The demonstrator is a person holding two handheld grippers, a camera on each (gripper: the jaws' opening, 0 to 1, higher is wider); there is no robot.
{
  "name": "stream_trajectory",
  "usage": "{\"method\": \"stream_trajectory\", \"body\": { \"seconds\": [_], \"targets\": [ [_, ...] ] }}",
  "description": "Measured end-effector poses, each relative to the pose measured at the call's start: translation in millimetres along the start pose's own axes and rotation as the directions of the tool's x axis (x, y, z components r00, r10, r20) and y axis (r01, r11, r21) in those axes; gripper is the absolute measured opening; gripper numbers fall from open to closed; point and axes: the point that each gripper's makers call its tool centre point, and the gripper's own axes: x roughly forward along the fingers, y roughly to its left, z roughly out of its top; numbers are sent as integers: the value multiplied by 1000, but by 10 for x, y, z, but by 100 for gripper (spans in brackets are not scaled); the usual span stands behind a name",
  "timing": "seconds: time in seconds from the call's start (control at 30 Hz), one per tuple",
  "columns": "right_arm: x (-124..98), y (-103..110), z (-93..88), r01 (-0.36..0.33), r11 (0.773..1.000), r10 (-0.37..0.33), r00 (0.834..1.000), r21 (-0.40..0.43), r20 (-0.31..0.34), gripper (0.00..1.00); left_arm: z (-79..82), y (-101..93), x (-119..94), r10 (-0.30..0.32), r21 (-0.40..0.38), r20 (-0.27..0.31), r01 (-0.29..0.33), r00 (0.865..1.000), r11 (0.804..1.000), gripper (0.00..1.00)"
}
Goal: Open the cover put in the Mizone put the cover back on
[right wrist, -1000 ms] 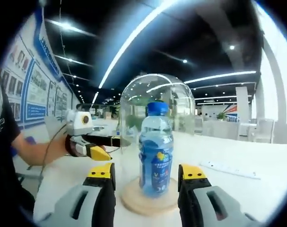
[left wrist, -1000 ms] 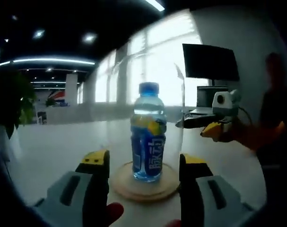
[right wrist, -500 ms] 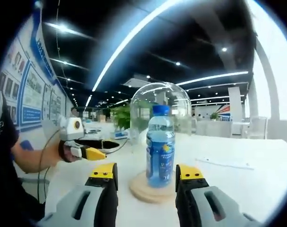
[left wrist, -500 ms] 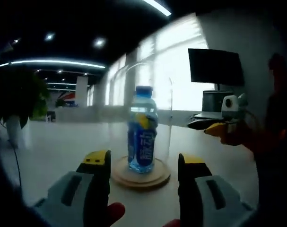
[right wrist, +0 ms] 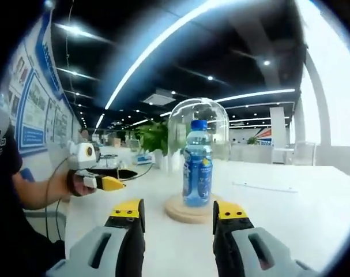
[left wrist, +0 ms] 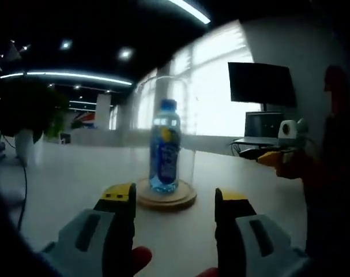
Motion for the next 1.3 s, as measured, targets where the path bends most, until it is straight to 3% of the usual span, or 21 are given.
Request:
{"method": "stream_trajectory", "body": {
  "seconds": [0.1,0.23,0.4,0.47,0.67,0.73,1.03,1.3],
  "targets": [
    [-38,-11,-36,20,1000,-21,1000,19,9,39,-77,20,-26,4,-48,-3,-4,1000,999,44],
    [-86,13,-105,28,999,-28,999,18,31,39,-110,36,-84,7,-46,-6,-7,1000,999,42],
    [-109,-42,-279,69,997,-69,998,34,15,38,-119,52,-134,16,-41,-9,-17,1000,999,42],
    [-128,-39,-284,70,996,-72,997,51,41,36,-125,50,-137,16,-41,-6,-16,1000,999,42],
    [-130,-18,-357,76,997,-76,997,30,14,35,-163,6,-131,-14,-54,-13,14,1000,998,42],
    [-152,10,-332,67,997,-67,997,24,33,35,-188,10,-121,-15,-54,-22,13,1000,998,42],
    [-138,-15,-395,74,996,-75,997,42,8,34,-223,-52,-126,-19,13,-39,19,999,1000,42],
    [-108,24,-428,76,997,-76,997,-17,-9,34,-252,-95,-140,-33,33,-52,34,998,999,42]
  ]
}}
